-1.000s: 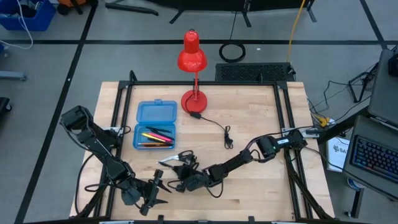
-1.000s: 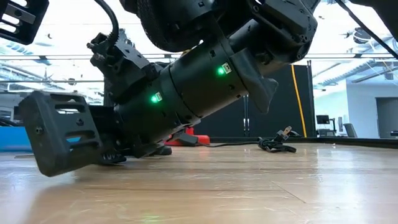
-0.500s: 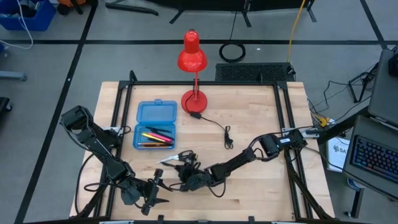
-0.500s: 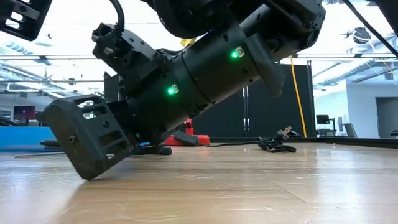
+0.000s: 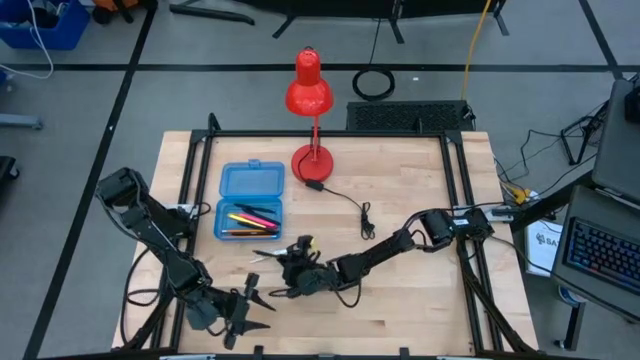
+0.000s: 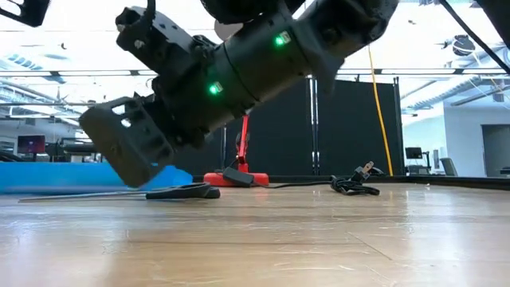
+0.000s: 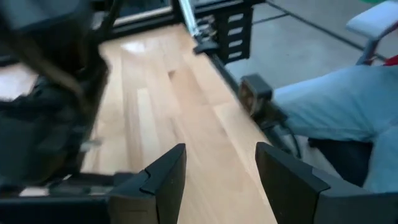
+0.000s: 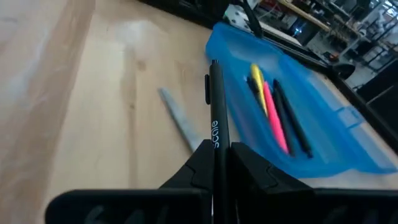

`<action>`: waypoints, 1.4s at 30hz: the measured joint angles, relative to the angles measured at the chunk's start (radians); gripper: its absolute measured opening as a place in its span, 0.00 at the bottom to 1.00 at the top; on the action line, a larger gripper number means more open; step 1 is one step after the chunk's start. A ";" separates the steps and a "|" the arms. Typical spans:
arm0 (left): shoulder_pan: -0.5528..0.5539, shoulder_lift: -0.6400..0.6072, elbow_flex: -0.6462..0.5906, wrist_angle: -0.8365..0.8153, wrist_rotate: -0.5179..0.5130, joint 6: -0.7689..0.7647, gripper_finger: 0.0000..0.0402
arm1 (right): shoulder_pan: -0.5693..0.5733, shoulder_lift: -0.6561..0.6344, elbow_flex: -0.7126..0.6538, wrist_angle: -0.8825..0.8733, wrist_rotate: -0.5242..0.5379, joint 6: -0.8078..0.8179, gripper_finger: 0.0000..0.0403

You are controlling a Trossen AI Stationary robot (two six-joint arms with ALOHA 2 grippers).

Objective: Pick & place school supplies into a supply box
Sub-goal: Put the black pen into the blue supply box, then put the black scissors into the blue supply box

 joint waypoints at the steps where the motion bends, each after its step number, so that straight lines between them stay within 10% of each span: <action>1: -0.007 -0.009 0.000 0.000 -0.005 0.002 0.50 | -0.008 -0.007 0.000 -0.003 -0.011 -0.016 0.05; 13: -0.133 -0.072 0.000 -0.016 -0.245 0.050 0.50 | -0.162 -0.055 0.001 0.007 -0.233 -0.190 0.05; 34: -0.136 -0.071 0.000 -0.038 -0.296 0.033 0.50 | -0.344 -0.063 0.002 0.028 -0.601 -0.093 0.05; 42: -0.136 -0.071 0.000 -0.040 -0.296 0.033 0.50 | -0.343 -0.063 0.002 0.045 -0.571 -0.078 0.37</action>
